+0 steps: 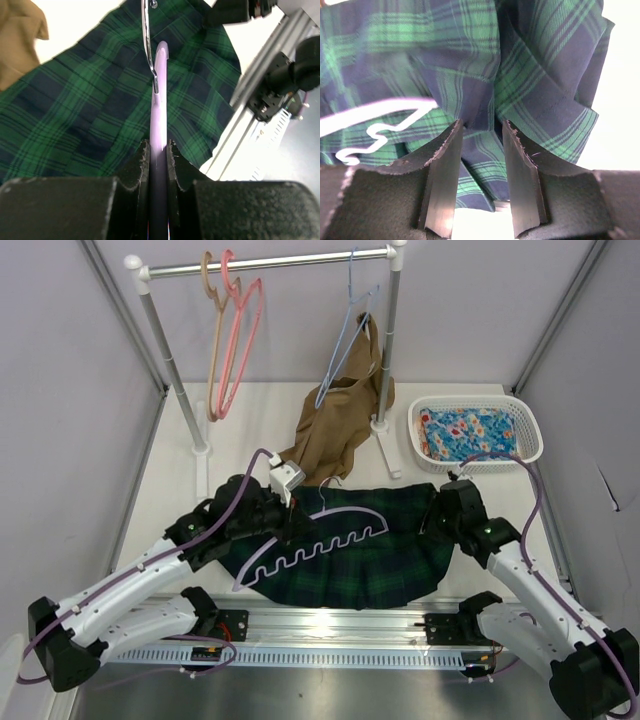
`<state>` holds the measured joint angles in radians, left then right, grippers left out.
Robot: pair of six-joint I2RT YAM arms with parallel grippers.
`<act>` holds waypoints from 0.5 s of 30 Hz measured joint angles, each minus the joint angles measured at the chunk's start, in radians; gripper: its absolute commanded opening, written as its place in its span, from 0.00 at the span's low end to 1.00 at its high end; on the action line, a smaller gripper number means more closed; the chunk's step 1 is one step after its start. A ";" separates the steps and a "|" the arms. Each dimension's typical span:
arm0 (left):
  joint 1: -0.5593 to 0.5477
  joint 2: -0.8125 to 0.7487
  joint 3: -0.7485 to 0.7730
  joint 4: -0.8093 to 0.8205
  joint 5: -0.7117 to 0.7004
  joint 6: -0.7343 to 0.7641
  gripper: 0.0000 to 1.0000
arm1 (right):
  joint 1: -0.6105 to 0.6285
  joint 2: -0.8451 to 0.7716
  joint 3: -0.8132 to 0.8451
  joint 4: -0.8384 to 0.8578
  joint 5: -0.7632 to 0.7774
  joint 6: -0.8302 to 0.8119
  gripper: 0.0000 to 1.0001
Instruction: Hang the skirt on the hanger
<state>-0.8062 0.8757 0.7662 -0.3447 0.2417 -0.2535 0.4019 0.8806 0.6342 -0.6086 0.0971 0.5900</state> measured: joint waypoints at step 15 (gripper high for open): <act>0.000 0.038 0.020 0.037 -0.050 0.000 0.00 | 0.088 0.069 -0.016 0.053 0.062 0.004 0.46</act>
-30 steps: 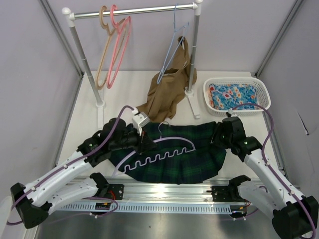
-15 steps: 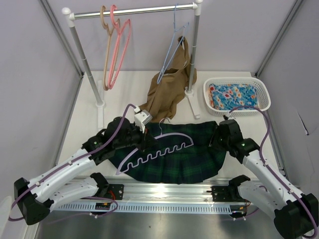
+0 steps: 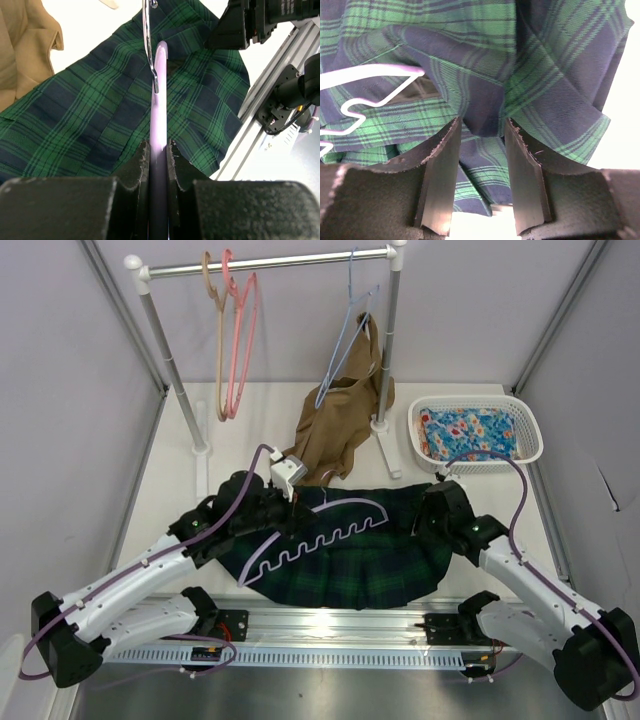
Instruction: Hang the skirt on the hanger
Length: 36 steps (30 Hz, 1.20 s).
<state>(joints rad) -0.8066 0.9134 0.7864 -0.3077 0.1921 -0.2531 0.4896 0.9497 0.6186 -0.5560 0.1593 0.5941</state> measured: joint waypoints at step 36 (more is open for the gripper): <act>0.000 0.082 0.095 0.003 -0.023 0.010 0.00 | 0.111 0.078 0.025 -0.001 0.151 -0.043 0.45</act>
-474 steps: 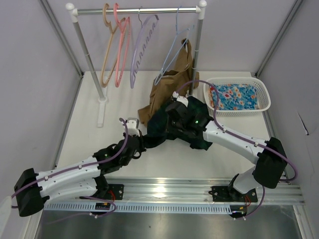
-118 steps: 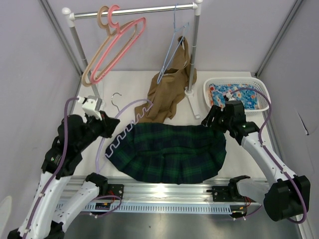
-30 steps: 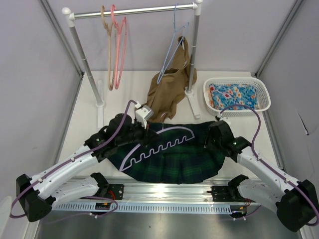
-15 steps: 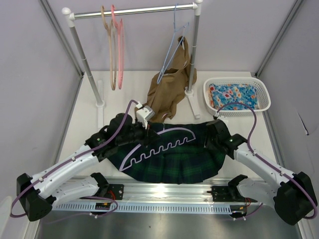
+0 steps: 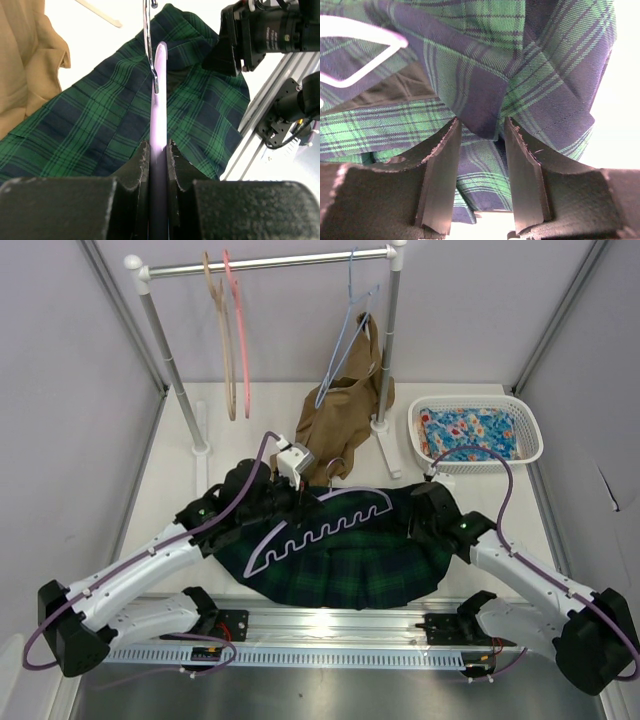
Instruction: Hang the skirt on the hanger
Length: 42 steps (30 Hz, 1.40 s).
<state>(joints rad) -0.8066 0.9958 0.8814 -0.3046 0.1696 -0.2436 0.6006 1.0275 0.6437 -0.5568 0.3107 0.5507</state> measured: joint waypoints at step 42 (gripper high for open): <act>-0.069 -0.064 -0.084 0.052 0.021 0.023 0.00 | 0.003 0.207 0.312 -0.085 0.089 -0.029 0.10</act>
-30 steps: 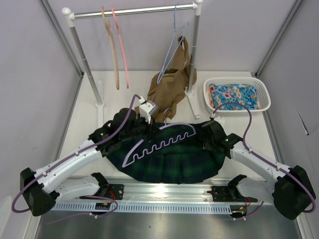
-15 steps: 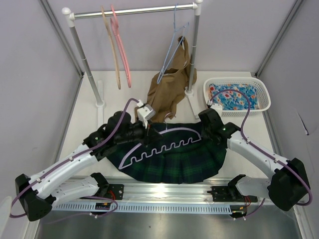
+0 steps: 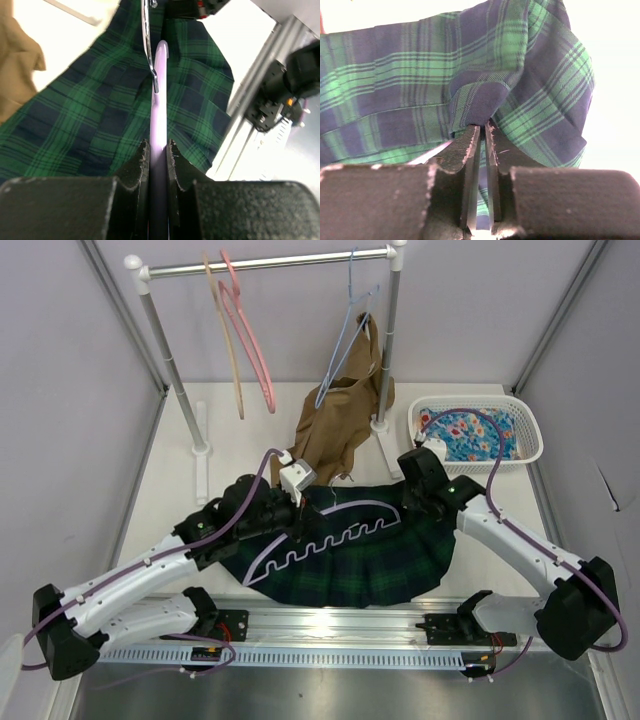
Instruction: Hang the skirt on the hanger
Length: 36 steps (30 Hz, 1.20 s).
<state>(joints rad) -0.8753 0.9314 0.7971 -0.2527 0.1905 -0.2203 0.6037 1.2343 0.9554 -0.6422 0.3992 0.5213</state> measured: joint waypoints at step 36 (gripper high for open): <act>-0.173 0.026 -0.117 0.306 -0.277 0.138 0.00 | 0.013 0.048 0.311 -0.232 -0.049 -0.023 0.00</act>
<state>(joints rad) -1.0481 0.9569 0.6804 0.0532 -0.0864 -0.0826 0.6163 1.2819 1.2667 -0.8742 0.3500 0.4984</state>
